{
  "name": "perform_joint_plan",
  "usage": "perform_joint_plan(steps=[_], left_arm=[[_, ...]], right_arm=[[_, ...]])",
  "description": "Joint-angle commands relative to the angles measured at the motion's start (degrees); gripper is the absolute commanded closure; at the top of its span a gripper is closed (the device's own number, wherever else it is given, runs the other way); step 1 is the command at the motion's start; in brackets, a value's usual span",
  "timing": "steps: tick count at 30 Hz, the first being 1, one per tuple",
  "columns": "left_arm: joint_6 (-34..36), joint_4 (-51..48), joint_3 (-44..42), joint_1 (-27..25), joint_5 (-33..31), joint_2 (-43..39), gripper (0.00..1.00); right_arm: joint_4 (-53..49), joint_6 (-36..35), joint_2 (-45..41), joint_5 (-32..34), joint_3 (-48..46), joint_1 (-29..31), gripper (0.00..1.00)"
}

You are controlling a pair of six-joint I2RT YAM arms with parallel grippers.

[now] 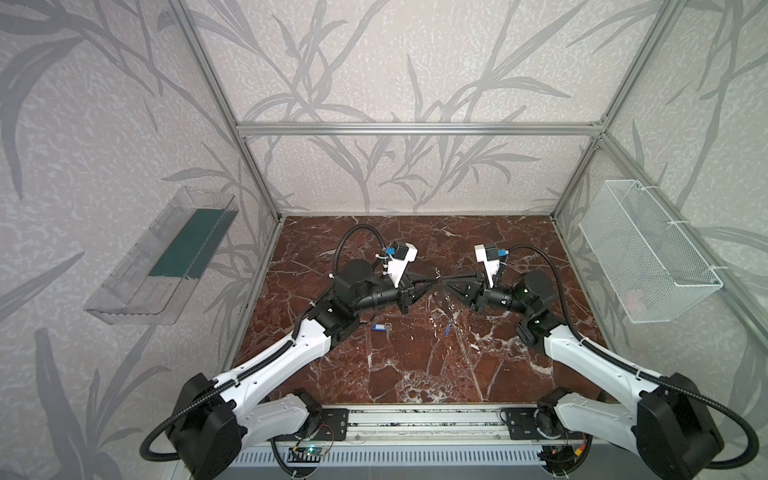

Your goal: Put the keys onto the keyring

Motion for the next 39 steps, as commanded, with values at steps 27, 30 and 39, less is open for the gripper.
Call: perform_joint_plan(steps=[27, 30, 39], left_arm=[[2.29, -2.43, 2.53, 0.17, 3.37, -0.12, 0.9], [1.6, -1.66, 2.72, 0.17, 3.4, 0.04, 1.0], [0.56, -0.18, 1.64, 0.22, 0.16, -0.85, 1.0]], right_arm=[[2.77, 0.14, -0.19, -2.21, -0.32, 0.22, 1.0], [2.85, 0.14, -0.09, -2.32, -0.36, 0.22, 1.0], [-2.52, -4.15, -3.69, 1.37, -2.08, 0.21, 0.67]])
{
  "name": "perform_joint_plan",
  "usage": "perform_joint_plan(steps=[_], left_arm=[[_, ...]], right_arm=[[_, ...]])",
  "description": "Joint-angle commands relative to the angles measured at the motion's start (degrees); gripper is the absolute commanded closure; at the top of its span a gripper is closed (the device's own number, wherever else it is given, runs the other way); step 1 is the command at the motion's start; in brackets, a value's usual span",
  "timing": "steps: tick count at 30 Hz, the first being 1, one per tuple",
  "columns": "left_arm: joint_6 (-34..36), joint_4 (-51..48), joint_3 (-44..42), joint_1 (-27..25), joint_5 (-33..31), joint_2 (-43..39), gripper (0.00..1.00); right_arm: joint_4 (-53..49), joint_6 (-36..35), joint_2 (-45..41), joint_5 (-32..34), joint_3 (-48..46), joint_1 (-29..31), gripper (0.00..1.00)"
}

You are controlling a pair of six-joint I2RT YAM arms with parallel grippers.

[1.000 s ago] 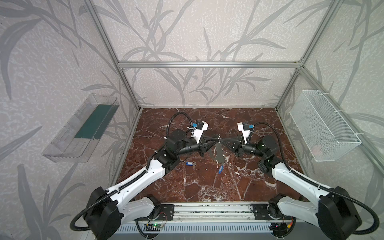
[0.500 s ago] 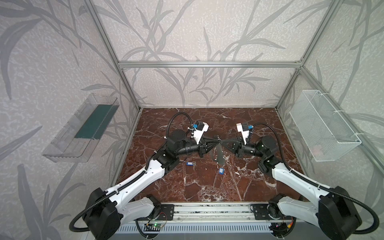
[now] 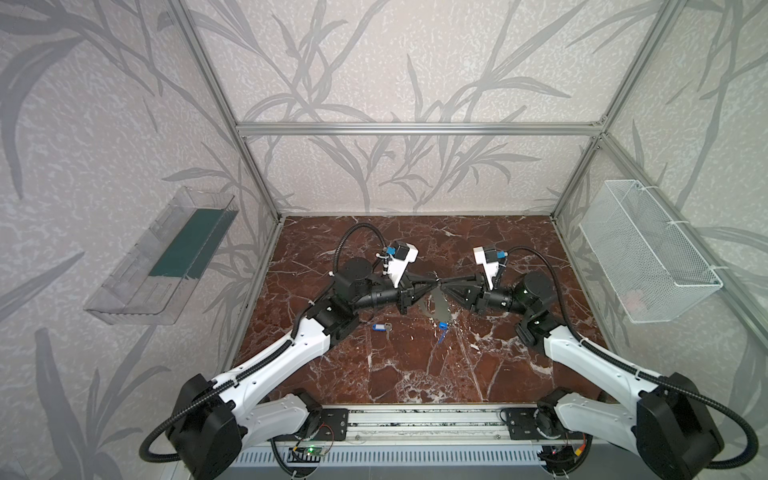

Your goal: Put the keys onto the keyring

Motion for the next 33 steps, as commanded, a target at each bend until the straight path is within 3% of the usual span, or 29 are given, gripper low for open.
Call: perform_joint_plan(steps=[1, 11, 19, 22, 29, 33], left_arm=[[-0.34, 2.95, 0.43, -0.18, -2.42, -1.16, 1.0], [-0.58, 3.67, -0.44, -0.48, -5.57, -2.54, 1.0], [-0.32, 2.91, -0.25, -1.55, -6.6, -2.74, 1.0], [0.01, 2.59, -0.11, -2.04, -7.23, -2.65, 1.0], [1.46, 1.31, 0.04, -2.68, -9.77, -3.24, 1.0], [3.18, 0.34, 0.12, -3.67, -12.07, -3.38, 1.0]], right_arm=[[-3.12, -3.89, -3.86, 2.72, -1.41, 0.33, 0.66], [-22.92, -18.79, -9.81, 15.32, 0.25, 7.3, 0.66], [-28.28, -24.24, -10.7, 24.56, 2.86, 12.09, 0.68], [-29.81, -25.99, -10.59, 27.69, 3.86, 13.54, 0.77], [-30.48, -27.05, -11.09, 28.48, 4.68, 14.53, 0.78], [-30.8, -27.25, -11.05, 28.35, 5.16, 15.42, 0.88]])
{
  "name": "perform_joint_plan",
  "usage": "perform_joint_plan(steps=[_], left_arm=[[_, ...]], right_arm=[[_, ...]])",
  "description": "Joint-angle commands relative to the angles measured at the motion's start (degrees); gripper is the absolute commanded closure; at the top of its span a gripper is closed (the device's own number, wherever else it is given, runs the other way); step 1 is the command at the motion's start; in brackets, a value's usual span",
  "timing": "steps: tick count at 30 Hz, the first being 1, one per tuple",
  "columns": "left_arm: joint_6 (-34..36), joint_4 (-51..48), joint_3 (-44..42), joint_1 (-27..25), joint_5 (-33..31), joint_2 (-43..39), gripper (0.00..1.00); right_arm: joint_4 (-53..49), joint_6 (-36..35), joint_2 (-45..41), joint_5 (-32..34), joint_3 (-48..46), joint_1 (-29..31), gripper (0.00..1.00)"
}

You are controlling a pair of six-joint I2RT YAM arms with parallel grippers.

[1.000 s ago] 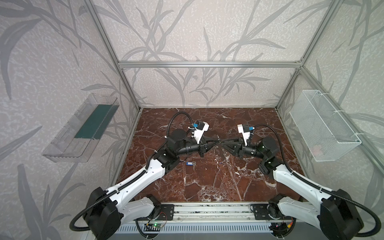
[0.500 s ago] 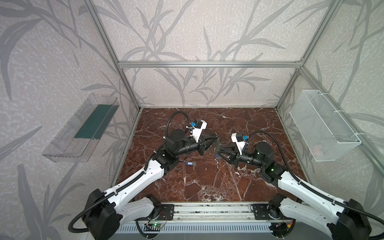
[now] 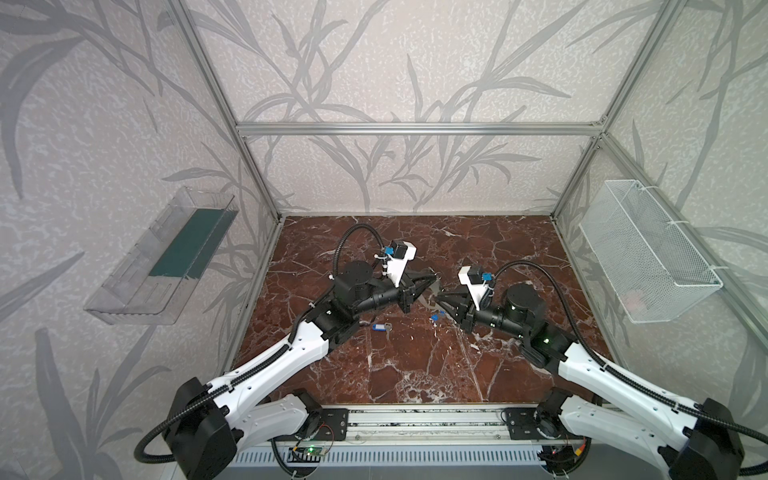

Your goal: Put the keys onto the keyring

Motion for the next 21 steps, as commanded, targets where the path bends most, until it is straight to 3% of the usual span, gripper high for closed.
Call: perform_joint_plan(steps=[1, 6, 12, 15, 21], left_arm=[[2.41, 0.49, 0.11, -1.11, -2.92, -1.71, 1.0], [4.64, 0.25, -0.13, -2.61, -6.64, -1.98, 1.0], [7.07, -0.95, -0.12, -3.94, -10.29, -2.36, 1.0], [7.36, -1.0, -0.27, -4.03, -10.27, -2.86, 1.0], [7.46, -1.84, -0.58, -4.05, -9.68, -3.56, 1.0]], right_arm=[[-0.57, -1.11, -0.82, 0.74, 2.63, 0.95, 0.91], [-0.15, -0.66, 0.05, -0.39, 3.25, 1.46, 1.0], [0.21, -0.26, 0.23, -1.53, 3.52, 2.18, 1.0], [-1.4, -1.36, -1.15, 3.25, 3.21, 2.28, 1.0], [-3.55, -4.6, -4.07, 10.95, 2.39, 2.28, 0.9]])
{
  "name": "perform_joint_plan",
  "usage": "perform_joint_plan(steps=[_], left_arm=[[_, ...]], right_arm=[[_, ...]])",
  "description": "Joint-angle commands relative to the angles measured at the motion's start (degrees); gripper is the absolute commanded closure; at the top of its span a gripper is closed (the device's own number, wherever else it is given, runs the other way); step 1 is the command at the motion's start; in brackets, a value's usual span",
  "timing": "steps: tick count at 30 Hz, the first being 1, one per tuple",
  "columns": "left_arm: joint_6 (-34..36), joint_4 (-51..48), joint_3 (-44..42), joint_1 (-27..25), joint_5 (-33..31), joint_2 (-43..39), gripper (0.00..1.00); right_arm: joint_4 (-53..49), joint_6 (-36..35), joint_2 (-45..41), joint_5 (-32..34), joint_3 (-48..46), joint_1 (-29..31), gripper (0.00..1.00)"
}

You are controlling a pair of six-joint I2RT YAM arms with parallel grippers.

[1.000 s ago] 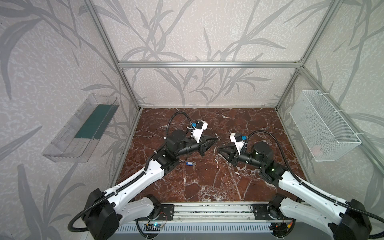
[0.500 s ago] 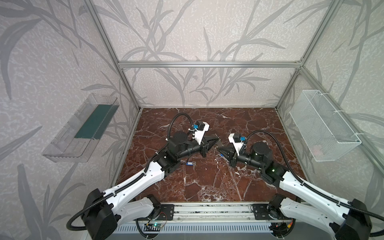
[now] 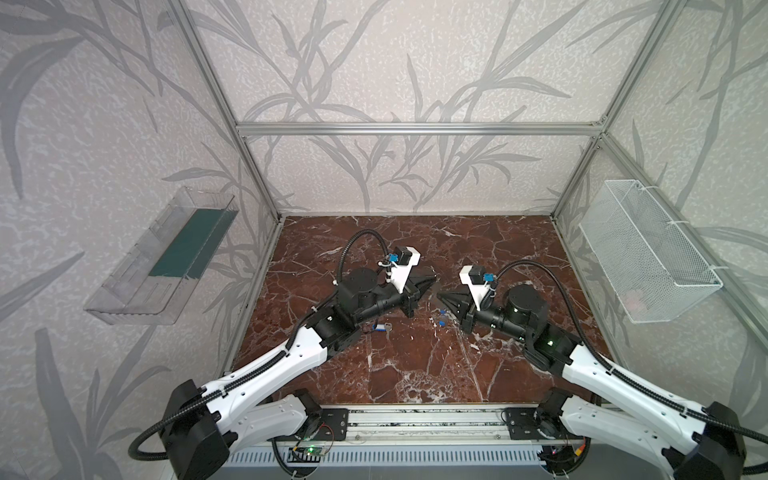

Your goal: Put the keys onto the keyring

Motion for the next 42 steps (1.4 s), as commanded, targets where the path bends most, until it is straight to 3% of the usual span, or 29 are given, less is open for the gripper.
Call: perform_joint_plan(steps=[1, 12, 17, 25, 42], left_arm=[[1.38, 0.62, -0.29, -0.28, 0.09, -1.64, 1.0], [1.26, -0.44, 0.4, -0.5, 2.75, -1.2, 1.0], [1.48, -1.15, 0.61, -0.57, 3.12, -1.15, 1.0], [1.66, -0.53, 0.29, -0.56, 1.44, -1.37, 1.0], [8.8, -2.45, -1.12, -2.86, -11.27, -1.5, 1.0]], right_arm=[[-1.23, -2.38, -1.23, 4.94, 1.01, 0.38, 0.87], [-1.36, -3.67, 3.08, 1.91, 3.74, 0.29, 0.77], [-0.97, -4.21, 3.1, 2.03, 3.96, 0.28, 0.79], [-1.18, -3.95, 3.89, -0.05, 3.81, 0.26, 1.0], [-2.98, -1.22, 3.26, -4.2, 5.8, 0.37, 1.0]])
